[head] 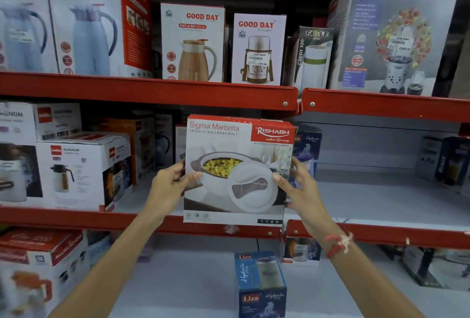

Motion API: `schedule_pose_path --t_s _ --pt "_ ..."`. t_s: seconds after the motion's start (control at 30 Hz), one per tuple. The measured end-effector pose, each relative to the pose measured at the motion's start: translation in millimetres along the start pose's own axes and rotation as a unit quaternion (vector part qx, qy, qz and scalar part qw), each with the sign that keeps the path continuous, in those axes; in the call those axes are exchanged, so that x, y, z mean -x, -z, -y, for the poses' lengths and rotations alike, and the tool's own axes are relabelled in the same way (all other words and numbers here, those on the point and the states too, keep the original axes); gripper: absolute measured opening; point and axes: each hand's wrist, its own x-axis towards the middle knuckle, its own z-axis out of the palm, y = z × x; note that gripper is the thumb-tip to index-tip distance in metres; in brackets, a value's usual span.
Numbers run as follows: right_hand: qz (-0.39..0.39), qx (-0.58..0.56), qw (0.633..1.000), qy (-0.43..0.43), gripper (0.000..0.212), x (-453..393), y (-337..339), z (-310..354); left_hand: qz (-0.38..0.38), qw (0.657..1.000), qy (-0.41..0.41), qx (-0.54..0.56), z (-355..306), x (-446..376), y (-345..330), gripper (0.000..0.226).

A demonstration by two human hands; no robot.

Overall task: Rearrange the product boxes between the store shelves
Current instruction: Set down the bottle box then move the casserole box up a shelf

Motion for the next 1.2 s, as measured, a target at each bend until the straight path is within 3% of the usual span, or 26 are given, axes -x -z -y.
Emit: schedule_pose_path --t_s 0.2,0.83,1.2 --pt "0.004 0.0 1.0 0.001 0.066 -32.0 -42.4 -21.0 -0.012 0.999 -0.048 -0.017 25.4 -32.2 21.2 0.057" --pt "0.027 0.036 0.999 -0.017 0.07 -38.9 -90.2 -64.2 -0.053 0.997 -0.032 -0.051 90.1 -41.0 48.5 0.053" --pt "0.007 0.044 0.999 -0.009 0.077 -32.7 -78.7 -60.4 -0.081 0.991 0.02 -0.108 89.6 -27.9 41.8 0.069"
